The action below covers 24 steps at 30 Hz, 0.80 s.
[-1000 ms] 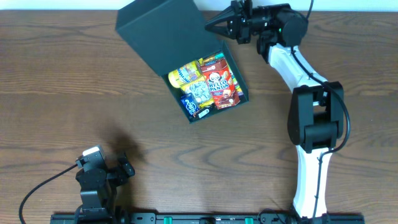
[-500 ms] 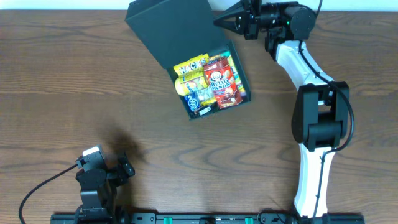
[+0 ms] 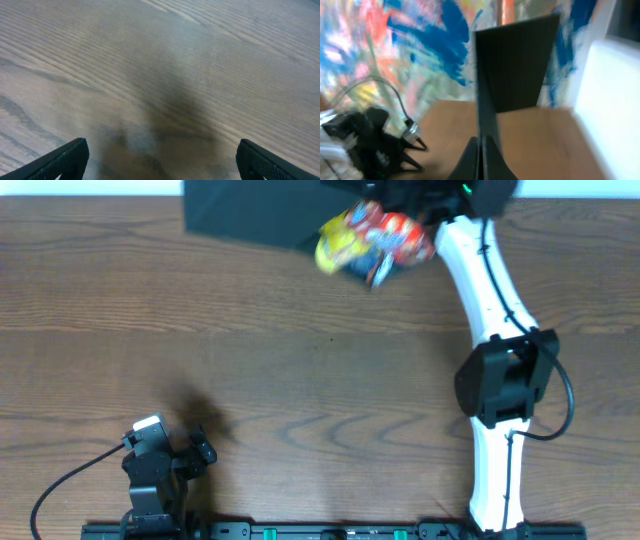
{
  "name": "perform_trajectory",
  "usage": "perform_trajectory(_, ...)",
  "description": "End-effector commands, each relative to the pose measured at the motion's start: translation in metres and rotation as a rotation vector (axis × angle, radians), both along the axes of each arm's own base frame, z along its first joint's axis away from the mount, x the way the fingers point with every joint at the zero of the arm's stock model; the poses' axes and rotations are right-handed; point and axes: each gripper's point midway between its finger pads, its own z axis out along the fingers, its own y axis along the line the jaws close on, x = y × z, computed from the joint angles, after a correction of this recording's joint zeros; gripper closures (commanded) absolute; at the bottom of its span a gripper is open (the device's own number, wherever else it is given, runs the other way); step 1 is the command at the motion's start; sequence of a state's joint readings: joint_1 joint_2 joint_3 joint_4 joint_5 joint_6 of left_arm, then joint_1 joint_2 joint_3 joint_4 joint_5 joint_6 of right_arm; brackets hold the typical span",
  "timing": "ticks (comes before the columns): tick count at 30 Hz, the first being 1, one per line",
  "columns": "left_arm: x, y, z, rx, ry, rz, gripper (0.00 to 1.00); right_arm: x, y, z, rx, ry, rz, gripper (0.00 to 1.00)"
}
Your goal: 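Lift and tilt the box with the right gripper, then set it down, then reach the right gripper to the box's front wall and grasp it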
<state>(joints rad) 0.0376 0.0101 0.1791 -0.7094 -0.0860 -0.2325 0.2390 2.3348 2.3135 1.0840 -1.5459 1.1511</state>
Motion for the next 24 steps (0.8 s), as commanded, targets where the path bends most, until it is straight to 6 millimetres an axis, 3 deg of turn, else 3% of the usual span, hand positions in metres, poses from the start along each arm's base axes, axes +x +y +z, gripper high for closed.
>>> perform_trajectory(1,-0.004,0.003,-0.010,0.005,0.033,0.016,0.05,0.020,-0.015,0.029,0.071,-0.081,-0.102,0.99)
perform_trajectory(2,-0.004,0.003,-0.010,0.005,0.033,0.016,0.05,0.035,-0.021,0.033,0.079,-0.026,-0.157,0.99)
perform_trajectory(4,-0.004,0.003,-0.010,0.005,0.033,0.016,0.05,0.047,-0.024,0.044,0.101,0.025,-0.223,0.99)
perform_trajectory(8,-0.004,0.003,-0.010,0.005,0.033,0.016,0.05,0.017,-0.010,0.076,0.142,-0.138,-0.174,0.99)
perform_trajectory(11,-0.004,0.003,-0.010,0.005,0.033,0.016,0.05,0.037,-0.065,0.103,0.173,-0.173,-0.320,0.99)
perform_trajectory(12,-0.004,0.003,-0.010,0.005,0.033,0.016,0.05,0.043,-0.092,0.116,0.183,-0.151,-0.385,0.99)
perform_trajectory(15,-0.004,0.003,-0.010,0.005,0.033,0.016,0.05,0.031,-0.123,0.131,0.158,-0.176,-0.406,0.99)
perform_trajectory(18,-0.004,0.003,-0.010,0.005,0.033,0.016,0.05,0.020,-0.124,0.129,0.111,-0.177,-0.369,0.99)
perform_trajectory(21,-0.004,0.003,-0.010,0.005,0.033,0.016,0.05,0.028,-0.122,0.112,0.070,-0.067,-0.348,0.99)
perform_trajectory(22,-0.004,0.003,-0.010,0.005,0.033,0.016,0.05,0.037,-0.115,0.095,0.050,-0.004,-0.334,0.94)
perform_trajectory(24,-0.004,0.003,-0.010,0.005,0.033,0.016,0.05,0.049,-0.100,0.069,0.026,0.091,-0.310,0.66)
